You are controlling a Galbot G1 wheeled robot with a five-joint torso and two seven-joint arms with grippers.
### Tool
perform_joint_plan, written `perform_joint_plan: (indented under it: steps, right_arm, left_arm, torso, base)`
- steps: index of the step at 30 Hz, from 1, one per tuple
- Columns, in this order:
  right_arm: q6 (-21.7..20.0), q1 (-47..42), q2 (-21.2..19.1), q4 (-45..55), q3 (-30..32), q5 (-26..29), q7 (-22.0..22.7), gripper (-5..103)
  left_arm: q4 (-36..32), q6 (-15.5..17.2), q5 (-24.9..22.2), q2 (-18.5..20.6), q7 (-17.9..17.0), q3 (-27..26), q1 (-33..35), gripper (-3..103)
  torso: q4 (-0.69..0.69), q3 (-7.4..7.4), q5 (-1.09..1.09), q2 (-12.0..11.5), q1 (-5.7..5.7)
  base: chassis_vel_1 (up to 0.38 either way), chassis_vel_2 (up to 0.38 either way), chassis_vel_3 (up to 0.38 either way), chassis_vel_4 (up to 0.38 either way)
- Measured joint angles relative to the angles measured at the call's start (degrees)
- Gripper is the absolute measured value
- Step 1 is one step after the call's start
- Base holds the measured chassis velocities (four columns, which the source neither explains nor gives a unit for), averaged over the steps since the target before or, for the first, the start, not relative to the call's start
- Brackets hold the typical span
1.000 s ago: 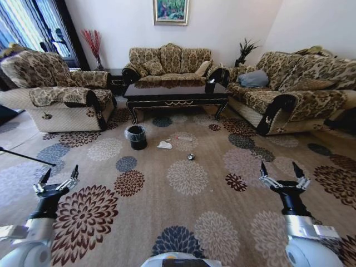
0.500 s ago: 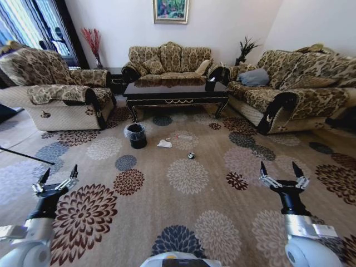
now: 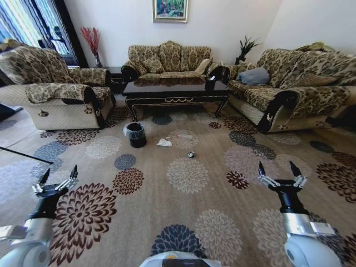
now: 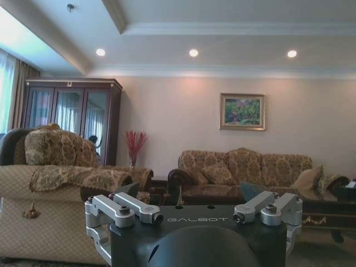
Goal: Move to the front of the table and pick up the trash from the floor, then place it into the trash bin.
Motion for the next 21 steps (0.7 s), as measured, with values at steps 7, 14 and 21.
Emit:
perform_joint_plan:
  steps: [7, 14, 21]
  right_arm:
    - [0.2, -0.1, -3.1, 0.6, 5.8, 3.7, -5.0, 100]
    - [2.3, 0.3, -3.9, -0.7, 7.1, 4.1, -8.3, 100]
    - [2.8, 0.3, -3.0, -1.1, 5.8, 3.1, -8.6, 100]
  left_arm:
    - [-2.4, 1.7, -4.5, 2.6, -0.7, -3.8, -1.0, 100]
    - [-2.7, 2.8, -5.8, 4.1, -0.9, -4.9, -1.7, 100]
    - [-2.6, 2.8, -5.8, 4.2, -0.9, -5.0, -1.5, 100]
  torso:
    - [0.00, -1.02, -0.01, -1.6, -0.62]
    - [-0.01, -2.01, 0.00, -3.3, -1.28]
    - [-0.01, -3.06, -0.01, -4.8, -1.73]
  base:
    - [0.000, 0.000, 0.000, 0.000]
    - [0.000, 0.000, 0.000, 0.000]
    - [0.000, 0.000, 0.000, 0.000]
